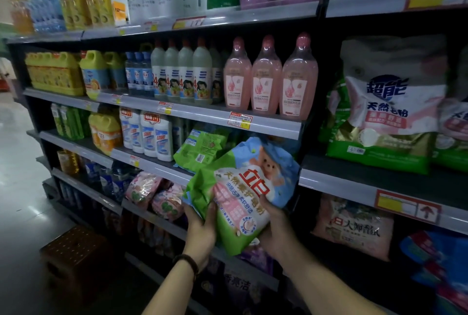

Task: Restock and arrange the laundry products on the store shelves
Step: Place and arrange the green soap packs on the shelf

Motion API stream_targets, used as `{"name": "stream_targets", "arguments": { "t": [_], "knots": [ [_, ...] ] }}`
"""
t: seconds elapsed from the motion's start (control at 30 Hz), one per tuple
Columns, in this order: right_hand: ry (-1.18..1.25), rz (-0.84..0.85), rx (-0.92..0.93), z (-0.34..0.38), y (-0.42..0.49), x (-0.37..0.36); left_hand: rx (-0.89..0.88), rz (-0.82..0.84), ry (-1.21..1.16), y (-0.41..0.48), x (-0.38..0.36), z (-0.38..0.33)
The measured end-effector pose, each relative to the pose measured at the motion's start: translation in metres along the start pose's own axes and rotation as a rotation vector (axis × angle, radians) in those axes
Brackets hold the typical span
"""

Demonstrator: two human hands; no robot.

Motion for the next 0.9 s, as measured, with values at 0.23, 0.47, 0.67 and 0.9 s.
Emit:
{"name": "stream_targets", "arguments": {
  "t": [0.23, 0.47, 0.67, 0.9],
  "knots": [
    [-0.040, -0.168, 0.040, 0.014, 0.025, 0.006, -0.233, -0.192, 0.916, -0.002, -0.001, 0.008],
    [-0.154, -0.214, 0.111, 0.042, 0.064, 0.009, -0.257, 0.032, 1.455, 0.011, -0.031, 0.021],
    [-0.220, -0.261, 0.174, 0.065, 0.109, 0.011, -0.145, 0.055, 1.498, 0.066, -0.052, 0.023],
    [-0.403, -0.277, 0.194, 0.067, 0.130, 0.031, -0.119, 0.101, 1.438, 0.102, -0.072, 0.019]
  ]
}}
Point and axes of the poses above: each hand's wrist, its own y-axis towards the middle knuckle, its own x-axis out of the back of the hand, z = x × y, the point moved 3 cm from there along y, towards the middle knuckle, and after that the axes turned 15 degrees about z, right-handed, at the moved point
